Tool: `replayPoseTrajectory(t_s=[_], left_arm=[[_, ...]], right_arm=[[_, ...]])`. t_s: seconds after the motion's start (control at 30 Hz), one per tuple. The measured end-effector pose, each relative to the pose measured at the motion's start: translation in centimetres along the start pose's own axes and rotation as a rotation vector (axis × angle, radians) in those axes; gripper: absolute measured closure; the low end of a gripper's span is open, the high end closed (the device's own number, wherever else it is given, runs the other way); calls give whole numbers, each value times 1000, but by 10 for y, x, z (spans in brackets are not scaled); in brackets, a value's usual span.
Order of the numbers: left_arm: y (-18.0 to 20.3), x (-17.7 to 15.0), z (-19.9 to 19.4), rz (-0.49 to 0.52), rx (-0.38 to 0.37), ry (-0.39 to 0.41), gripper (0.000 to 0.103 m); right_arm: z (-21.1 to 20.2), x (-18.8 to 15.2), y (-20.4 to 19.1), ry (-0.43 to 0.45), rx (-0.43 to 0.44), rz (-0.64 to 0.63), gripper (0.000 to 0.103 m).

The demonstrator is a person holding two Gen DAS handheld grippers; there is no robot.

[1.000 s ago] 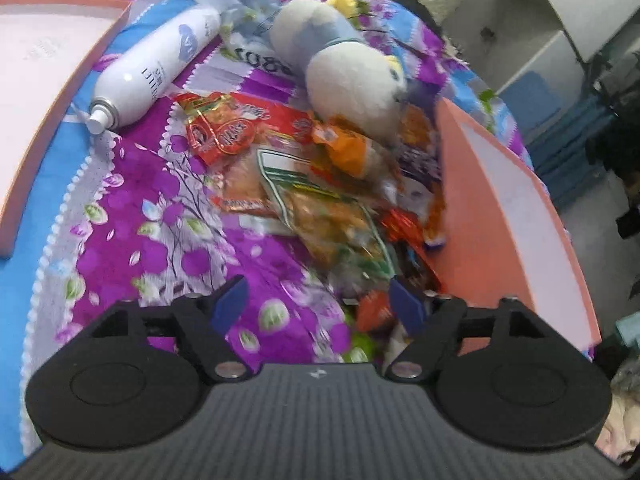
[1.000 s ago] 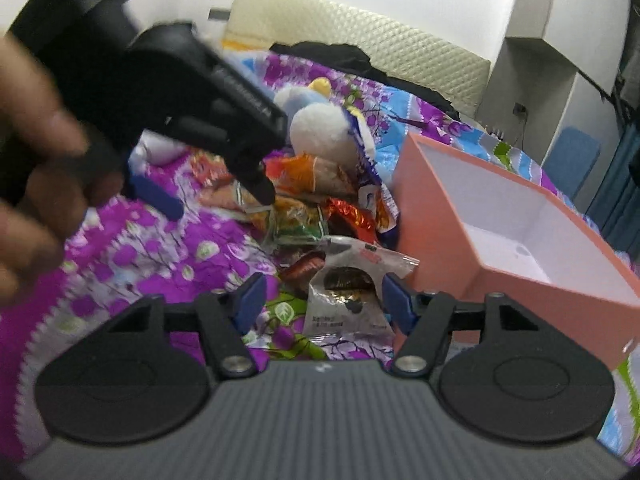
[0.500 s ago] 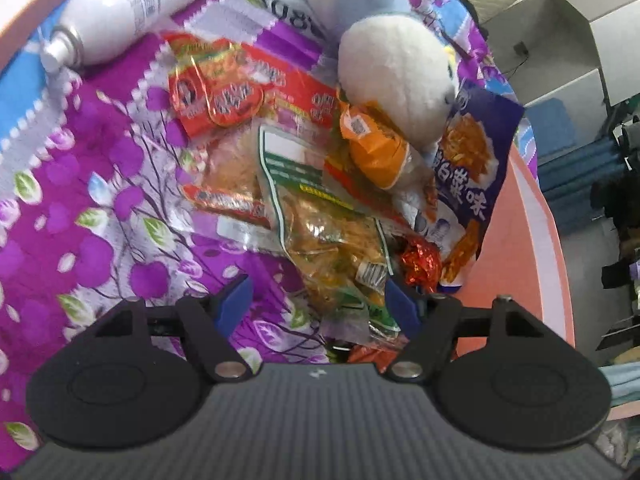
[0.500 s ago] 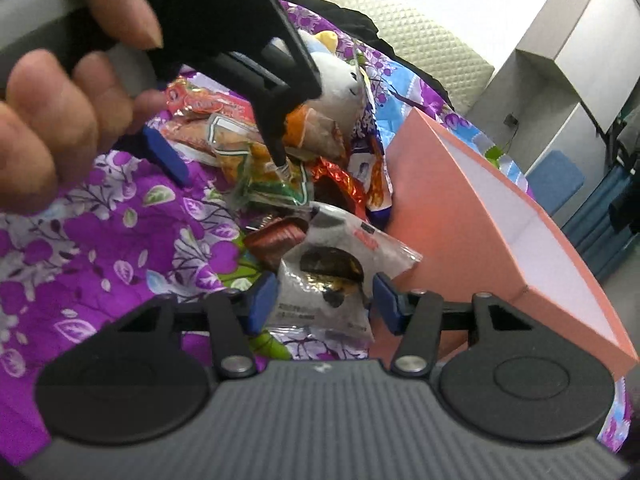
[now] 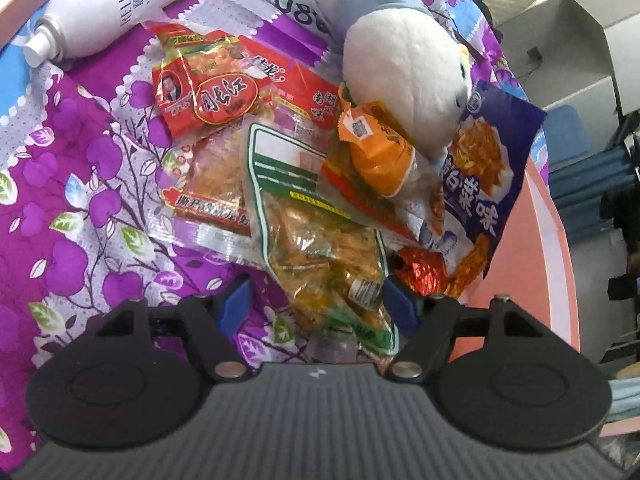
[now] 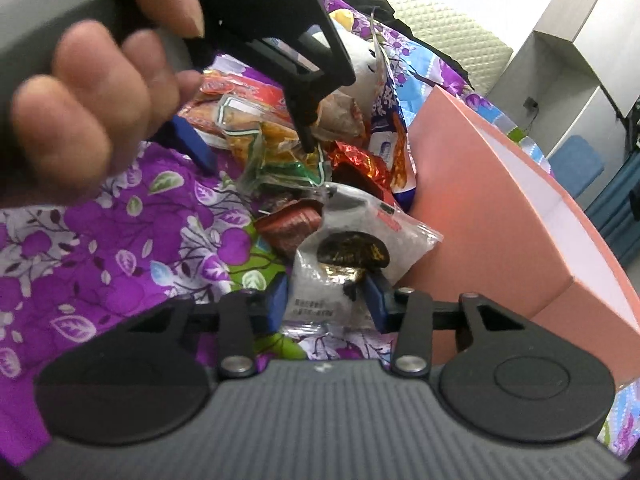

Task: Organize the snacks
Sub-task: 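Grasp the green-label clear snack bag with left gripper while right grasps black-label packet, then lift both held snacks and carry them over the open pink box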

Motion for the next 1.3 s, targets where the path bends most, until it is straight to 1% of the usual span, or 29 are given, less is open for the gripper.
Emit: replayPoseTrajectory(t_s=[0.1,0.17,0.33,0.47,0.53,0.63,0.8,0.97,1.1,1.17,1.3], left_arm=[[3,3,4,12,24,2,35],[5,6,5,24,55,3,44],[12,5,3,79,90,21,50],[11,0,-4,81,94,27,54],[10,-5,-13,98,102,37,56],[9,-11,-25,150,122,45,56],[3,-22,-52,219,152,77,56],[7,-44,-83,356,217,121,56],[13,-67,-104,451,252,152,56],[16,-78,-113,469,261,163,56],[17,-96,-126,472,280,173,56]], right_arm=[[-3,0,3,6,30,20,63],[-6,-1,5,8,51,35,63],[-14,0,12,17,105,83,65],[-20,4,21,14,164,139,66],[-24,4,24,9,196,169,68],[-30,4,31,6,245,209,70],[-32,1,39,-5,281,227,72],[-40,-5,47,-17,324,278,73],[-46,-6,54,-22,345,312,73],[-50,-7,56,-22,347,321,73],[-60,-16,57,-28,371,348,73]])
Point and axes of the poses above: each gripper's, at about its wrist camera, not at the fingertips, and z roughly the way its jaws point, y to its right, x to its top, the point moved 2 cm from there along z, roughly the way its jaws point, and after that the axes turned 1 degree about -y, right-handed, at the moved point
